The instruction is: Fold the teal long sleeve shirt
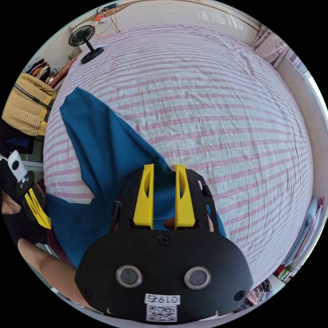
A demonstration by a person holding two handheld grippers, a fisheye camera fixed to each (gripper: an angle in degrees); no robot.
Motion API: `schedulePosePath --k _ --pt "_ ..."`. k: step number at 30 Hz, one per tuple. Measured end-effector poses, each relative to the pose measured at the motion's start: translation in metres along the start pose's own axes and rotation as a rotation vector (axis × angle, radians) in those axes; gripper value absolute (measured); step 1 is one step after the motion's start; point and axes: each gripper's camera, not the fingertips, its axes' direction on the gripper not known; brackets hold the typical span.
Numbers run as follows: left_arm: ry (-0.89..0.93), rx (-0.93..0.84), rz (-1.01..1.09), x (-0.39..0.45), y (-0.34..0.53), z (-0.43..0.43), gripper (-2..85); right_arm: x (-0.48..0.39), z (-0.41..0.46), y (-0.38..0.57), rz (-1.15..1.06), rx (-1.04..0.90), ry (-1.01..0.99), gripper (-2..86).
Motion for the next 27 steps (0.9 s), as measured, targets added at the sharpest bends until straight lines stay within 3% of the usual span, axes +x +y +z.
schedulePosePath --k 4,9,15,20,24,27 --pt "-0.066 0.009 -0.012 -0.001 0.0 -0.005 0.9 0.009 -0.015 -0.002 0.016 0.006 -0.041 2.3" --pt "-0.493 0.097 -0.032 0.0 -0.005 -0.034 0.8 0.002 -0.035 -0.006 -0.005 0.036 0.024 -0.6" --pt "-0.802 0.143 -0.075 -0.009 -0.005 -0.048 0.8 -0.003 -0.053 -0.012 0.033 0.077 0.151 0.2" --pt "-0.832 0.191 -0.176 -0.02 -0.001 -0.067 0.9 -0.009 -0.055 -0.01 0.053 0.05 0.189 7.6" --pt "-0.638 0.418 -0.152 -0.012 0.014 -0.118 1.1 0.008 -0.097 0.017 0.126 0.215 0.121 8.2" --pt "-0.748 0.362 -0.154 -0.011 0.011 -0.12 1.2 0.029 -0.111 0.046 0.237 0.24 0.123 7.5"
